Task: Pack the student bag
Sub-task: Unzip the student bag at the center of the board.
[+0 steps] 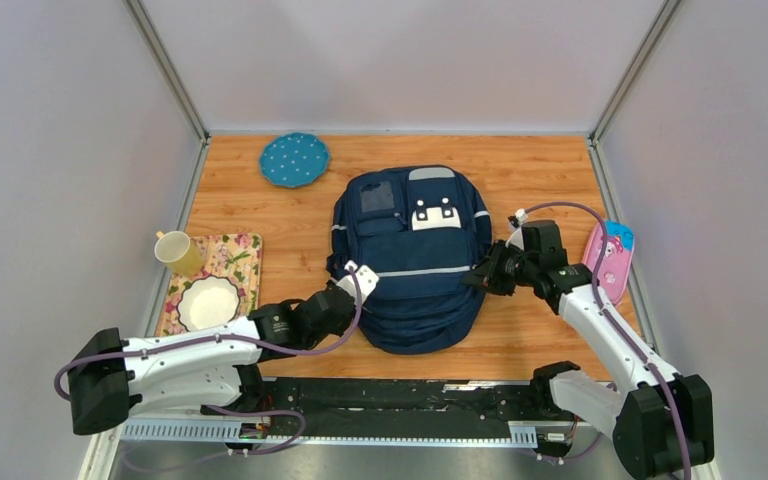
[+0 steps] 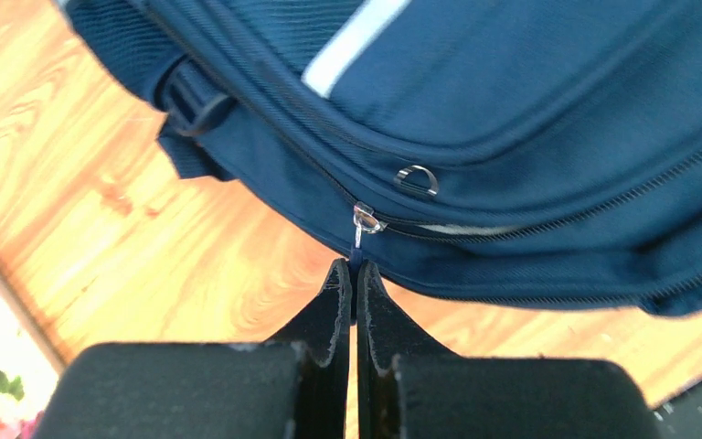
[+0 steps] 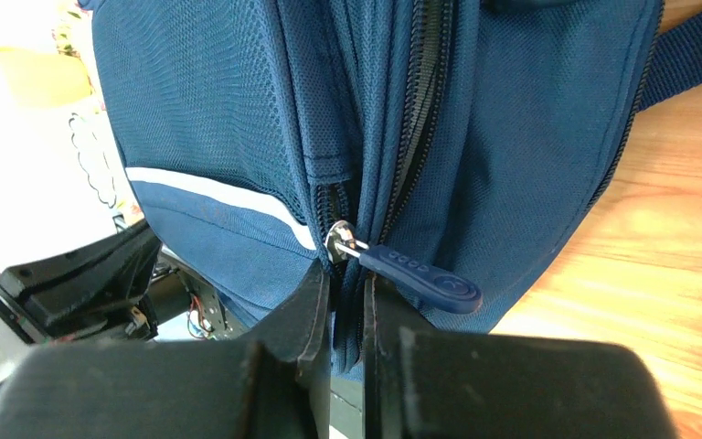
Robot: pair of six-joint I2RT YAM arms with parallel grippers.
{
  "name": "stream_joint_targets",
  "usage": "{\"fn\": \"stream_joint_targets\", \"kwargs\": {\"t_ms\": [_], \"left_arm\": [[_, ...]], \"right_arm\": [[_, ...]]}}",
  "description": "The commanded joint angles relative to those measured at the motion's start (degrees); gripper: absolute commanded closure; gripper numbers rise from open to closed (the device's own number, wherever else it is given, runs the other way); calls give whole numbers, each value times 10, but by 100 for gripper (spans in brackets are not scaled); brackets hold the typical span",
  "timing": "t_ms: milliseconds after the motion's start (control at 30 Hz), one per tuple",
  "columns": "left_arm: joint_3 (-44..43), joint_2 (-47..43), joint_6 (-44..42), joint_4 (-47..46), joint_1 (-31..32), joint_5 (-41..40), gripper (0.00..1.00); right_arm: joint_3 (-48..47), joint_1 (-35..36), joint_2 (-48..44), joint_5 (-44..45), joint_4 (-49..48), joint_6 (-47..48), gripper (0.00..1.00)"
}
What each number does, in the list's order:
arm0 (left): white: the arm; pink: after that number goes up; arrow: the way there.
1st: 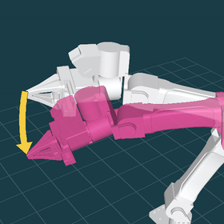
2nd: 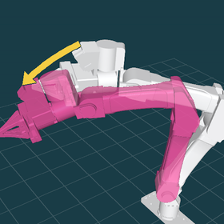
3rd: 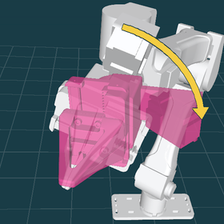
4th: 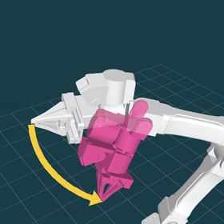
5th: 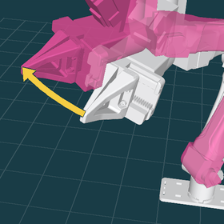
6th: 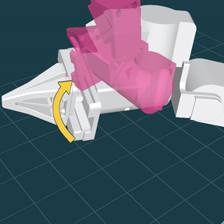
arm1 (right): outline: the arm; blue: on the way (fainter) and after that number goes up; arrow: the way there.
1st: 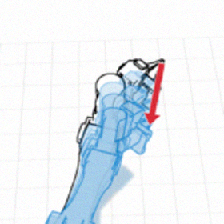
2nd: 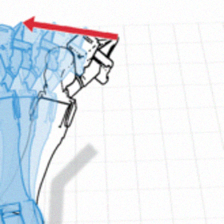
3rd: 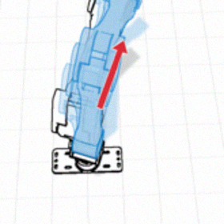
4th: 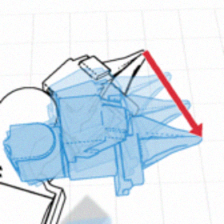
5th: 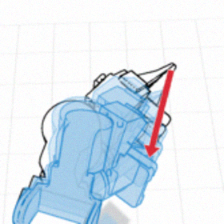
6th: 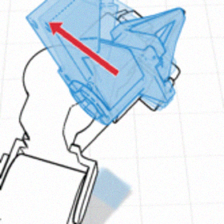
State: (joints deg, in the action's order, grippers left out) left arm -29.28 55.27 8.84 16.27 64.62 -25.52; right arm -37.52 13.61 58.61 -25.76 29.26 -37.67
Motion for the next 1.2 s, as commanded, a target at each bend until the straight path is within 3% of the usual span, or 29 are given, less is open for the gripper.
{"fn": "stream_joint_targets", "kwargs": {"t_ms": [0, 267, 500, 567, 700, 767, 800, 1100, 1167], "left_arm": [[-22, 26, 7, 43, -47, -145, 100], [-35, 66, 69, 23, -73, -145, 100], [-40, 33, 117, 23, -123, -10, 88], [-33, 19, 124, 14, -124, 41, 78], [-19, -16, 156, 47, -124, 58, 46], [-17, -40, 179, 86, -124, 48, 30], [-11, -51, 187, 97, -124, 44, 27], [33, -246, 251, 184, -125, 14, 25], [31, -276, 246, 189, -125, 19, 25]], "right_arm": [[-27, -21, 3, 53, -42, 37, 100], [-21, -21, 7, 21, -52, 37, 100], [-12, -21, -1, 4, -46, 40, 100], [-12, -21, -6, 4, -36, 41, 91], [-18, -21, -42, 16, -23, 41, 36], [-31, -21, -58, 48, -3, 41, 28], [-39, -21, -65, 60, 6, 44, 23], [-134, -22, -145, 261, 148, 112, 13], [-143, -24, -157, 367, 169, 123, 9]]}}
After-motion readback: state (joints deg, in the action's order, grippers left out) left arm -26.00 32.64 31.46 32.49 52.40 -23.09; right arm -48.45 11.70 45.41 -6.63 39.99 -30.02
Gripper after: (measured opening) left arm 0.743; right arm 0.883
